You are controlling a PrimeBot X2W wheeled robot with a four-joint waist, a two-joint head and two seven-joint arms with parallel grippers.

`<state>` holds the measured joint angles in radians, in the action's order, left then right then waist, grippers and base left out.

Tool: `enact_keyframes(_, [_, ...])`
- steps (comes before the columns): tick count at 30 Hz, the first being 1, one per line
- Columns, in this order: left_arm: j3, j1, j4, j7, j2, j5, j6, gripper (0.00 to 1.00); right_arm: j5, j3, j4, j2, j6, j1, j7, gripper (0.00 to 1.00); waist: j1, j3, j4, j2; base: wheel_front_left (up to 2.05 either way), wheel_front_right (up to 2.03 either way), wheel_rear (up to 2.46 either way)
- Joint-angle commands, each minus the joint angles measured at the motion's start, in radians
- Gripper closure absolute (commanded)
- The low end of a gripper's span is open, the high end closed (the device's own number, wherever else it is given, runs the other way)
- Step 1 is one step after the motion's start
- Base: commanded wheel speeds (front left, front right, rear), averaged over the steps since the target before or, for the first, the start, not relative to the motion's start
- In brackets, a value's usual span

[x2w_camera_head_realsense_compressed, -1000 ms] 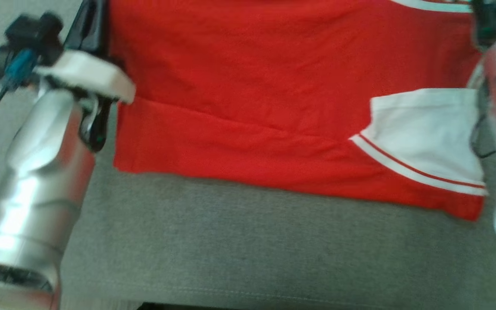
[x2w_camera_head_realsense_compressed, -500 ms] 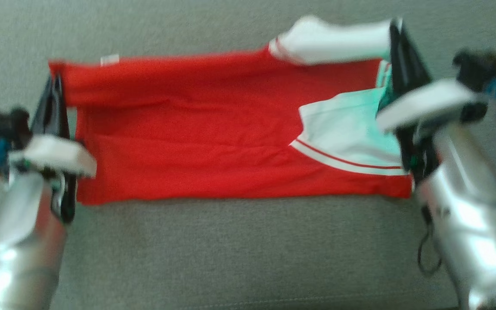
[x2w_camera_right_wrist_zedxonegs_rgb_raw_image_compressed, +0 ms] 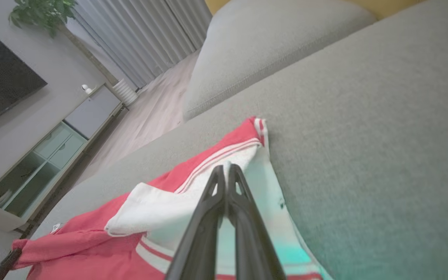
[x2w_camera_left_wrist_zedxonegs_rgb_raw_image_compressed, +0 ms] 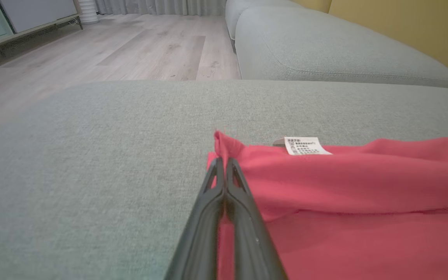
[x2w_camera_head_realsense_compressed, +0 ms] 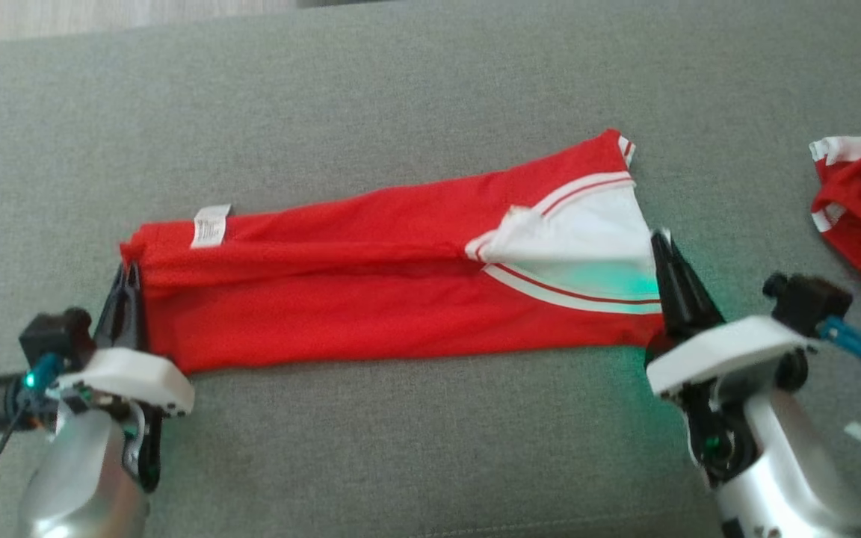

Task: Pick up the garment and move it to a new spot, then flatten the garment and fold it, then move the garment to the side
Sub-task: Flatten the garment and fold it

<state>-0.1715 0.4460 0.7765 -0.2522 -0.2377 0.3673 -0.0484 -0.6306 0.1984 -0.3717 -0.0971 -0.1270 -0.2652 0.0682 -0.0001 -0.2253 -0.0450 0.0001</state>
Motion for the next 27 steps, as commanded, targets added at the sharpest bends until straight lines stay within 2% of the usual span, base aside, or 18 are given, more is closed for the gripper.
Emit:
enact_keyframes(1, [0.048,0.001,-0.012,-0.009,-0.03,-0.012,0.005,0.89,0.008,0.003,0.037,0.013,-0.004,0.002,-0.002,1.0,0.0001,0.009,0.002,-0.0001,0.0,0.0,0.0])
enact_keyframes(2, [0.057,-0.006,-0.008,-0.009,-0.026,-0.016,0.009,0.58,0.016,-0.004,0.035,0.019,-0.004,0.012,-0.007,0.84,0.0001,0.014,0.003,-0.0001,0.0,0.0,0.0])
enact_keyframes(3, [0.065,-0.014,-0.007,-0.009,-0.019,-0.02,0.014,0.19,0.025,-0.009,0.033,0.024,-0.004,0.02,-0.01,0.43,0.0001,0.021,0.005,-0.0001,0.0,0.0,0.0])
enact_keyframes(4, [0.072,-0.023,-0.009,-0.009,-0.013,-0.027,0.019,0.0,0.041,-0.015,0.032,0.028,-0.004,0.025,-0.007,0.0,0.0001,0.027,0.007,-0.0001,0.0,0.0,0.0])
enact_keyframes(10, [0.131,-0.099,-0.08,-0.009,0.023,-0.072,0.055,0.0,0.173,-0.071,0.014,0.04,-0.004,0.039,0.066,0.0,0.0001,0.068,0.022,-0.0001,0.0,0.0,0.0])
enact_keyframes(17, [0.181,-0.217,-0.243,-0.01,0.081,-0.167,0.098,0.0,0.431,-0.155,-0.017,0.045,-0.004,0.04,0.174,0.0,0.0001,0.123,0.047,-0.0001,0.0,0.0,0.0])
enact_keyframes(21, [0.201,-0.268,-0.298,-0.01,0.105,-0.192,0.103,0.0,0.49,-0.171,-0.029,0.046,-0.004,0.049,0.187,0.0,0.0001,0.149,0.054,-0.0001,0.0,0.0,0.0])
enact_keyframes(27, [0.227,-0.374,-0.365,-0.01,0.147,-0.231,0.09,0.0,0.512,-0.18,-0.072,0.047,-0.004,0.102,0.193,0.0,0.0001,0.209,0.072,-0.0001,0.0,0.0,0.0])
